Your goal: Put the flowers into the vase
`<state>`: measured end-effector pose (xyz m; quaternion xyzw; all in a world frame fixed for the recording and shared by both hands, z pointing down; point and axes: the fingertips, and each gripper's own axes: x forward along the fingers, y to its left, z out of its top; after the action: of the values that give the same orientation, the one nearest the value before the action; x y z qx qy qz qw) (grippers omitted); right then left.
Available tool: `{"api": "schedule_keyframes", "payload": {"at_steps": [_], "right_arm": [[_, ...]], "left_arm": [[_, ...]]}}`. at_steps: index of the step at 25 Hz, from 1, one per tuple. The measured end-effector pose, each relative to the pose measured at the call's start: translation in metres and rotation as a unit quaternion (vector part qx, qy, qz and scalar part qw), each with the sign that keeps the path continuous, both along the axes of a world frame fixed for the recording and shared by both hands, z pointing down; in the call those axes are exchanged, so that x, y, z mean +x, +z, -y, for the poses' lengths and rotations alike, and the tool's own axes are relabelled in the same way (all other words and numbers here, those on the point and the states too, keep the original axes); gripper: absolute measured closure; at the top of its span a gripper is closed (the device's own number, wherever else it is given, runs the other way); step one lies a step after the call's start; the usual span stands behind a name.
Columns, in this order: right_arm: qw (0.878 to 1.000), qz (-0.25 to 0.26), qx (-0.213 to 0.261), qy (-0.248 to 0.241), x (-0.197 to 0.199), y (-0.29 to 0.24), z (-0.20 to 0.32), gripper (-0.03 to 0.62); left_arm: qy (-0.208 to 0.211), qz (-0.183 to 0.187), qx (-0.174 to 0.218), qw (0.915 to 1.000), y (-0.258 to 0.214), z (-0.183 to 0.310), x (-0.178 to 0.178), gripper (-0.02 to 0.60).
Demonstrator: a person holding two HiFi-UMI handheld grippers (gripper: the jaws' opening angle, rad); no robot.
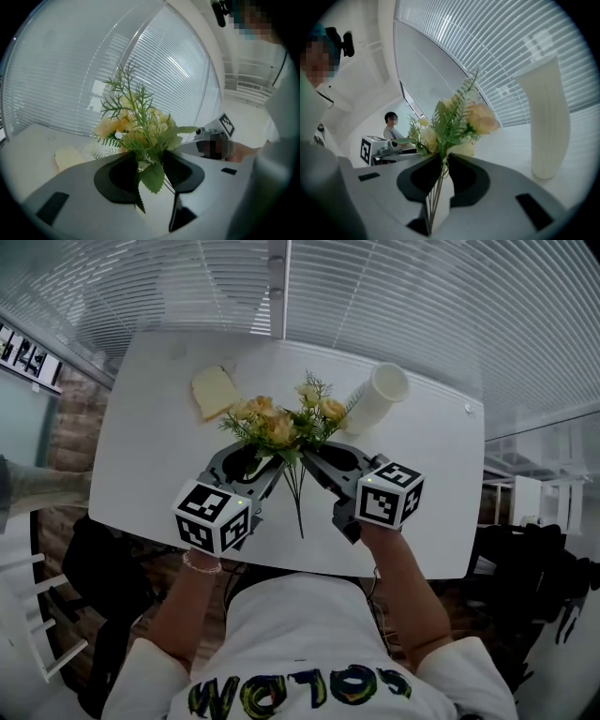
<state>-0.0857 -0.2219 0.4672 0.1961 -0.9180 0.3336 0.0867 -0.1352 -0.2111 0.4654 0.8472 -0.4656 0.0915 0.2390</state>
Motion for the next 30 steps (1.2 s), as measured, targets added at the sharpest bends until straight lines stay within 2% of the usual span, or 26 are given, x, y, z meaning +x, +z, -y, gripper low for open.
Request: {"api": "schedule_keyframes", "payload": {"at_steps": [12,23,30], "right_arm": [[0.994,0.019,0.101,0.045,0.036,-0.088,0.038,0.534],[0.976,0.025,0.201,0.076,0.06,-0.172,0.073,0.537],[0.962,0.015,0.255,0.095,0.094,-0.213,0.1,0.54]], "left_arm": [[0.045,0.033,0.103,0.9931,-0.091,0.046,0.039,0.387],[0.061,0.055,0.202,0.976,-0.175,0.081,0.065,0.387],[0.059,0.044,0.253,0.9646,-0.212,0.111,0.1,0.387]]}}
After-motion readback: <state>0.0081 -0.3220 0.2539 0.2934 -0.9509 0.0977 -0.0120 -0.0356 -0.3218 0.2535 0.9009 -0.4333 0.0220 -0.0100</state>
